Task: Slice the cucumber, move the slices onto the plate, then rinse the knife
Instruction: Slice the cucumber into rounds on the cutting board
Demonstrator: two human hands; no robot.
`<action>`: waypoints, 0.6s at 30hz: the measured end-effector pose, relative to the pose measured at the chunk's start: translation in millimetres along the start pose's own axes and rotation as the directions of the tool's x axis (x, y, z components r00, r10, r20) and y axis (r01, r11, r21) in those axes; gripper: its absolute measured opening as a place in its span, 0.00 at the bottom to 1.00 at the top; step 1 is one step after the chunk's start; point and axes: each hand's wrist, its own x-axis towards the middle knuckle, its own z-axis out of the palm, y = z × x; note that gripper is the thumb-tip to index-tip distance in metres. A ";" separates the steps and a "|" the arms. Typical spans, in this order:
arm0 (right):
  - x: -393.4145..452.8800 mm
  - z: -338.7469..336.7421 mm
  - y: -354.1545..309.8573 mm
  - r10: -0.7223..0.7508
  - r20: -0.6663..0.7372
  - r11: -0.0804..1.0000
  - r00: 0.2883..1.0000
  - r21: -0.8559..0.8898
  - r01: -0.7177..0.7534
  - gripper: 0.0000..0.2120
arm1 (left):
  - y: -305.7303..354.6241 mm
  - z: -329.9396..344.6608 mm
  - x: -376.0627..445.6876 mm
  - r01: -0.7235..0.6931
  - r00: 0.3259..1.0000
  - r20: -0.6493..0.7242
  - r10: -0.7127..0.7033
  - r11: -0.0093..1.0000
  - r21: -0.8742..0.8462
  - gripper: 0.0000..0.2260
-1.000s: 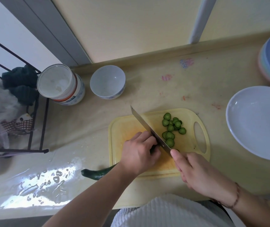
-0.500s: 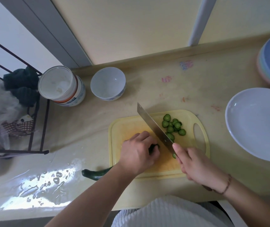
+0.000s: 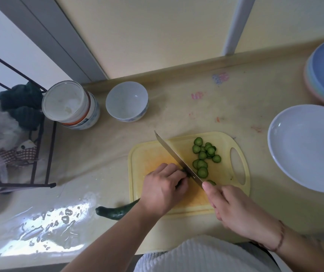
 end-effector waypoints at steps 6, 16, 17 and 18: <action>-3.6 -0.8 -0.5 0.008 -0.006 1.000 1.000 -0.010 -0.008 0.29 | -1.5 -0.6 1.2 -0.007 1.000 0.008 0.007 1.000 -0.001 0.04; -1.2 4.1 -1.4 0.026 -0.018 0.998 1.000 -0.063 -0.027 0.33 | -0.9 -0.2 1.4 0.011 1.000 0.014 -0.011 1.000 0.006 0.04; 2.3 5.9 -0.2 0.023 -0.021 0.998 1.000 -0.061 -0.024 0.32 | -1.0 0.1 1.3 0.008 1.000 0.014 -0.008 1.000 0.005 0.04; 6.7 7.7 0.8 0.022 -0.022 0.998 1.000 -0.060 -0.023 0.31 | -1.2 0.5 1.1 0.003 1.000 0.014 -0.003 1.000 0.002 0.03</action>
